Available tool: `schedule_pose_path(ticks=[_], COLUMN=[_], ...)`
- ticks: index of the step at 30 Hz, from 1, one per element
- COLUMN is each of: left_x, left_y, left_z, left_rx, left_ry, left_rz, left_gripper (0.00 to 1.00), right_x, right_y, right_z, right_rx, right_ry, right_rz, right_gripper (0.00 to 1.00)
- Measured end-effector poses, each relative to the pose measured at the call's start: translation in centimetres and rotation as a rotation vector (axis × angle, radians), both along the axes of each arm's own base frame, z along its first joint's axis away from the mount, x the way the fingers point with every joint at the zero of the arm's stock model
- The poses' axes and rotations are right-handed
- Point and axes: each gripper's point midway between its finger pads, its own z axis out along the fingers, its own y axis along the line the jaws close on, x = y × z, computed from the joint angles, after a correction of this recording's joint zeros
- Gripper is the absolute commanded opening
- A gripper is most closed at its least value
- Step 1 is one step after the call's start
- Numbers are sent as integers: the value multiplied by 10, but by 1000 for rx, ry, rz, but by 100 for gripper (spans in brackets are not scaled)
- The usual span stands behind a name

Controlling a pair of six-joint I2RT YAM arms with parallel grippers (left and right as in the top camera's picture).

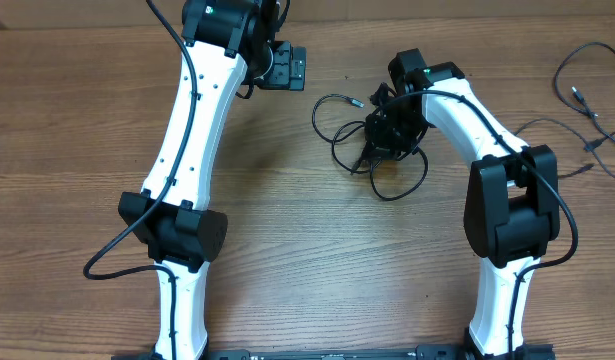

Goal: Untangle cables

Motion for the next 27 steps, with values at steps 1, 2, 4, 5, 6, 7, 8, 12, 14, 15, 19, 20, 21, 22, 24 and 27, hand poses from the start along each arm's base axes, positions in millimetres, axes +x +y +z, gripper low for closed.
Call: schedule_pose_path(ticks=[1,2,4,5,6,7,8,12,14,15,19,20,21,22,24,27], left_x=[0,0,0,0,0,0,0,0,0,0,0,0,0,0,0,0], left_y=[0,0,0,0,0,0,0,0,0,0,0,0,0,0,0,0], left_z=[0,0,0,0,0,0,0,0,0,0,0,0,0,0,0,0], left_rx=[0,0,0,0,0,0,0,0,0,0,0,0,0,0,0,0], left_ry=[0,0,0,0,0,0,0,0,0,0,0,0,0,0,0,0], left_rz=[0,0,0,0,0,0,0,0,0,0,0,0,0,0,0,0], left_gripper=[100,100,100,100,100,99,99,100,100,100,99,99,100,100,100,100], right_x=[-1,-4,-3,0,8,15,21,32,25,18,-15,-19,-22,-22,-20,-19], right_y=[-1,0,2,4,9,12,16,26,25,23,19,19,18,18,17,17], right_z=[0,2,10,18,32,47,66,185,233,262,330,336,340,339,337,333], right_rx=[-1,14,65,108,166,215,269,473,514,533,572,573,571,568,561,554], right_ry=[5,19,25,17,-14,-51,-93,-362,-474,-543,-706,-721,-732,-733,-726,-716], right_rz=[-1,0,7,13,21,26,36,102,132,152,200,204,206,206,200,196], right_gripper=[4,4,4,4,4,4,4,4,4,4,4,4,4,4,4,4])
